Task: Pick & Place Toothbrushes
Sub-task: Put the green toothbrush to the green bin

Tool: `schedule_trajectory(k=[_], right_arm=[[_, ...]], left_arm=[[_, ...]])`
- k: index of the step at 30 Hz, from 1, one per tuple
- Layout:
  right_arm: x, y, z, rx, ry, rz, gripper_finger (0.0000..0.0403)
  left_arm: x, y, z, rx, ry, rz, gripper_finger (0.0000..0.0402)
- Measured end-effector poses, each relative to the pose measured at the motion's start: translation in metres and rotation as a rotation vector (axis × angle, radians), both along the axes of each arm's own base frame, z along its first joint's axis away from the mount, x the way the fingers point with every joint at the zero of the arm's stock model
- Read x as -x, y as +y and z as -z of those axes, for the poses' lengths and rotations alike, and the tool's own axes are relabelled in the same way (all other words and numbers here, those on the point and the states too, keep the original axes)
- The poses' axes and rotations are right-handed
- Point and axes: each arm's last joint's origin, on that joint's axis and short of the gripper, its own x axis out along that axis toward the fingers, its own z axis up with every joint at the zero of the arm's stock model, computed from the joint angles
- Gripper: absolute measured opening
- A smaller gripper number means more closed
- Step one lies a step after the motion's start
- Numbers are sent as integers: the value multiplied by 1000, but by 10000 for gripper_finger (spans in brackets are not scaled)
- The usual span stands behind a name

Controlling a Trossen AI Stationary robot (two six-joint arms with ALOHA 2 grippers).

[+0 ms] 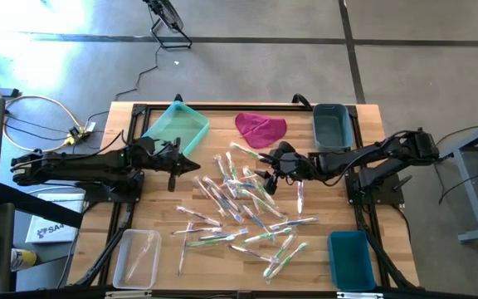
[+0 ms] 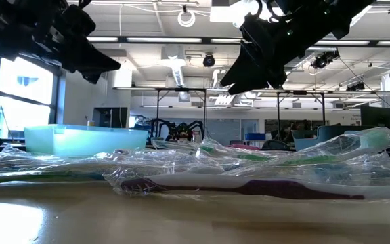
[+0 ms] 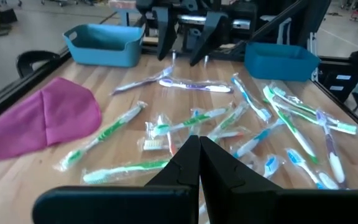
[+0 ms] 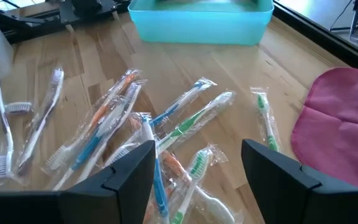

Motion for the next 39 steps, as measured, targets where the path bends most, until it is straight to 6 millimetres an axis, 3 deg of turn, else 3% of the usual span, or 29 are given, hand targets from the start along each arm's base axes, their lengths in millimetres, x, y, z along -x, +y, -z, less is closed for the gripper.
schedule_trajectory(k=[6, 17, 26, 39], right_arm=[[0, 0, -1, 44, 8, -27, 231], [-2, -2, -3, 22, -30, -8, 231], [-3, -14, -6, 86, -36, -4, 231], [-3, -19, -6, 82, -43, 14, 231]], left_arm=[[0, 0, 1, 2, 13, 0, 1], [0, 2, 1, -229, 20, -10, 1], [1, 2, 3, -17, 36, -53, 1], [1, 1, 7, 18, 74, -59, 1]])
